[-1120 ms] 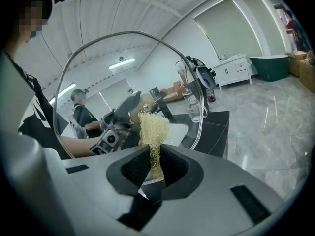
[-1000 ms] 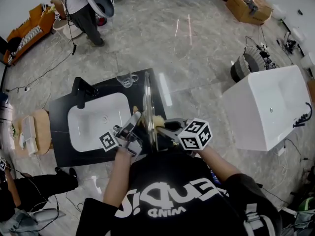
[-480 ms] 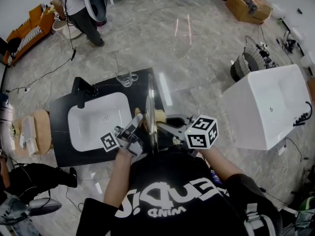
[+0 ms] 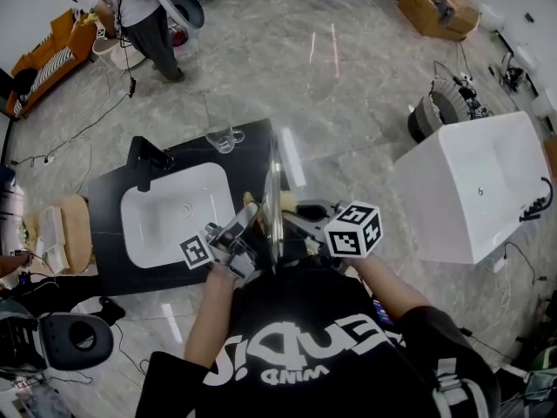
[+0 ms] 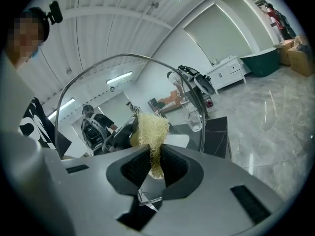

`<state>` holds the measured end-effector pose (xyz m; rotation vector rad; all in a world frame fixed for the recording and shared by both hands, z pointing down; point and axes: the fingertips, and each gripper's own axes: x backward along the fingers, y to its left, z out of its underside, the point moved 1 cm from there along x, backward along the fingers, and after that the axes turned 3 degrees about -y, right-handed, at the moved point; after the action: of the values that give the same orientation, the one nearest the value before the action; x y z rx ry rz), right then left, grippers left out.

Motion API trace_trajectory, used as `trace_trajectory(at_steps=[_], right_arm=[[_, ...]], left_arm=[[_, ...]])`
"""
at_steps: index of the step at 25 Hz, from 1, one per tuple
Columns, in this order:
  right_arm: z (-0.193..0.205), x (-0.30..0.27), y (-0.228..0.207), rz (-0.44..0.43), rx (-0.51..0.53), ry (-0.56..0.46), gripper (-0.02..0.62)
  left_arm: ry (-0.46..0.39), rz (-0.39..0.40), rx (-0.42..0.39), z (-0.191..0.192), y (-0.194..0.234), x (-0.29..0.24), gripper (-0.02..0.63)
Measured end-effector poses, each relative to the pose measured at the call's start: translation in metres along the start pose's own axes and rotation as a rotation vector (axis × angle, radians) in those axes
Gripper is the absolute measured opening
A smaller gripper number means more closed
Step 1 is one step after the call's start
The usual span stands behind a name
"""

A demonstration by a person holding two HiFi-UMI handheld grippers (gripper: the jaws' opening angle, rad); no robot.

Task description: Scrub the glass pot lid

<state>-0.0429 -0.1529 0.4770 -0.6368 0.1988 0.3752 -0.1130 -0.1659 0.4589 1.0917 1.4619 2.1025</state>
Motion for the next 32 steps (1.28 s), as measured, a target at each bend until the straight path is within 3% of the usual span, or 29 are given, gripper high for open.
trace_trajectory(at_steps=[15,25,29,32], right_arm=[[0.007,0.002,-0.012,0.021,-0.034,0.008,0.046],[0.004,0.046,-0.059,0.164,-0.1,-0.07,0.046],[0.003,0.066,-0.074,0.217,-0.126,-0.104,0.046],[0.002,0.075,-0.081,0.242,-0.131,-0.119,0.046]], left_arm=[[-0.016,0.005,-0.008,-0.007,-0.005,0.001,0.178],[-0.068,-0.042,-0.05,-0.03,-0.004,0.028,0.178],[-0.091,-0.094,-0.093,-0.037,-0.002,0.037,0.178],[-0.062,-0.172,-0.15,-0.038,0.005,0.039,0.178]])
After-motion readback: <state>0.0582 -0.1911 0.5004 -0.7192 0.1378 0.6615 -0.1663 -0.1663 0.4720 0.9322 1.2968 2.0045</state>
